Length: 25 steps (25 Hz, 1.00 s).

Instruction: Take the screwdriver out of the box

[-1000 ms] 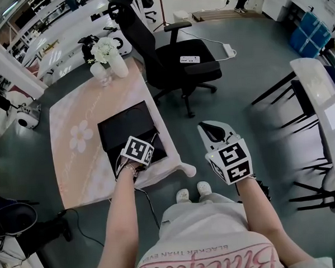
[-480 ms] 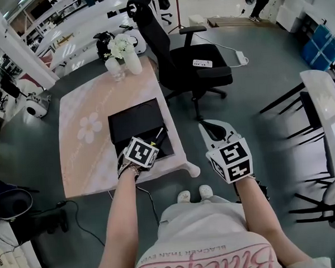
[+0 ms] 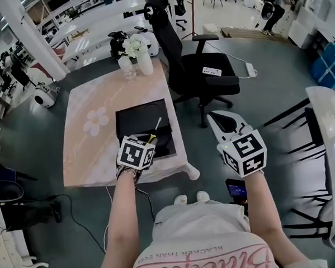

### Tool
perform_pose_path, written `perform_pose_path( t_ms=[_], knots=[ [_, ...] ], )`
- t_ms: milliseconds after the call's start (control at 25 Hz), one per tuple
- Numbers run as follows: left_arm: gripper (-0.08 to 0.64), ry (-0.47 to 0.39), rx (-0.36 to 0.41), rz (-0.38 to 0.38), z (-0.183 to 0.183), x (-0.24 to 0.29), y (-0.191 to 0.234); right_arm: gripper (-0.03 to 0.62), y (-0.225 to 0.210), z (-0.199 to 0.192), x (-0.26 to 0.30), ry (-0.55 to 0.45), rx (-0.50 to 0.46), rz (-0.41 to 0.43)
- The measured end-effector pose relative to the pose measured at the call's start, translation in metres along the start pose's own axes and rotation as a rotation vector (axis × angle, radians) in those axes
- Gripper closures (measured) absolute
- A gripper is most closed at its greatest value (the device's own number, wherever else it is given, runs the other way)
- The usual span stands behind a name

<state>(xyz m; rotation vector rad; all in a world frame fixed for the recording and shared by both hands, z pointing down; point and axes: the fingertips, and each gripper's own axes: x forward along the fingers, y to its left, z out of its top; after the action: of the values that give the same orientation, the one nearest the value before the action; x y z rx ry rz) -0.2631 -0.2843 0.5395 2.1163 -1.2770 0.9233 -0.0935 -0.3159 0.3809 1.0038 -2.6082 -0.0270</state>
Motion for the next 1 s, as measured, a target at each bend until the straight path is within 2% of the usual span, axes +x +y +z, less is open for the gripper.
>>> perform_pose_path(
  t_ms=[200,480,600,880,1000],
  knots=[
    [0.479,-0.191,-0.111,0.06,0.022,-0.037,0.005,0.588,-0.01,0.023,-0.006,-0.04,-0.032,0.013],
    [0.479,-0.456,-0.187,0.207,0.051,-0.097,0.015,0.588,-0.002,0.046,-0.012,-0.1,-0.061,0.078],
    [0.479,-0.557,-0.196,0.286,0.064,-0.127,0.016,0.588,0.0,0.056,-0.013,-0.133,-0.06,0.098],
    [0.479,-0.704,-0.186,0.458,0.084,-0.186,0.015,0.588,-0.001,0.076,-0.013,-0.212,-0.009,0.14],
    [0.479,-0.776,-0.195,0.538,0.091,-0.212,0.012,0.588,-0.002,0.08,-0.016,-0.223,-0.021,0.17]
  ],
)
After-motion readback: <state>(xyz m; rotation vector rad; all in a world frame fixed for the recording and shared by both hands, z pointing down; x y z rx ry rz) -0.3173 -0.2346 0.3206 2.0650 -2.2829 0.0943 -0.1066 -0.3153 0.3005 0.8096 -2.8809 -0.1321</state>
